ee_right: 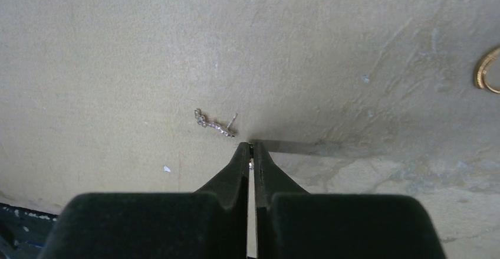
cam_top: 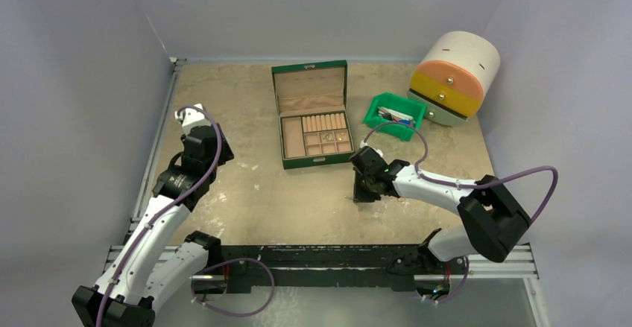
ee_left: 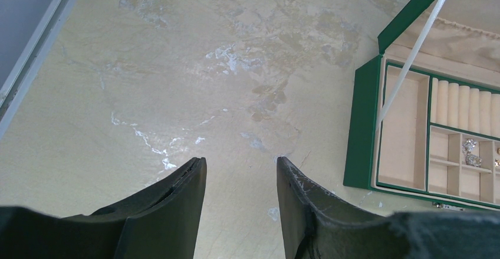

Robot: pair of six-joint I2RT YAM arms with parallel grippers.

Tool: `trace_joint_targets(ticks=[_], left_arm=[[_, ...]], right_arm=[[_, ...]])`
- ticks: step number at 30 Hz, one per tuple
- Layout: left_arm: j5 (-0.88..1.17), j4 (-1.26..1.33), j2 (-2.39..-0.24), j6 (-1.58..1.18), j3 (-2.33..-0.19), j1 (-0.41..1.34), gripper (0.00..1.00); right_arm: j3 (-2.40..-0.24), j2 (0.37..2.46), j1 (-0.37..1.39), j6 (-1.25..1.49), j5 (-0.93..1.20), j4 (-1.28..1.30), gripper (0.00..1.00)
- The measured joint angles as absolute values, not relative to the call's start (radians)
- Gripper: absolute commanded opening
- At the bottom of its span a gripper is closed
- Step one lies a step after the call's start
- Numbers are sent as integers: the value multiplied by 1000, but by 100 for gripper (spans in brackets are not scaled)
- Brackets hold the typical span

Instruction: Organize the mixed jewelry

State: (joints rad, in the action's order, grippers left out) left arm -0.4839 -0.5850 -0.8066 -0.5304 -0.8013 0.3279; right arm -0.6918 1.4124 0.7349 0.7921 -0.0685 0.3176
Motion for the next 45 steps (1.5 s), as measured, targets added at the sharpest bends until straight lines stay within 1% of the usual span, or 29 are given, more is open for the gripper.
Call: trace_joint_targets(ticks=[7, 16, 22, 32, 45], left_arm=[[-484, -585, -807, -530, -801, 328, 47], [-484, -585, -807, -530, -802, 328, 47], [-484, -585, -808, -530, -802, 328, 47], [-487, -585, -808, -530, -802, 328, 47], [-502, -585, -808, -530, -801, 328, 47]], right_arm=[[-759, 1374, 735, 788, -99, 406, 0], [-954, 1364, 735, 765, -123, 453, 0], [-1095, 1454, 735, 726, -139, 448, 0], [-1314, 1669, 735, 652, -139, 421, 0], [-1487, 1903, 735, 625, -140, 360, 1]])
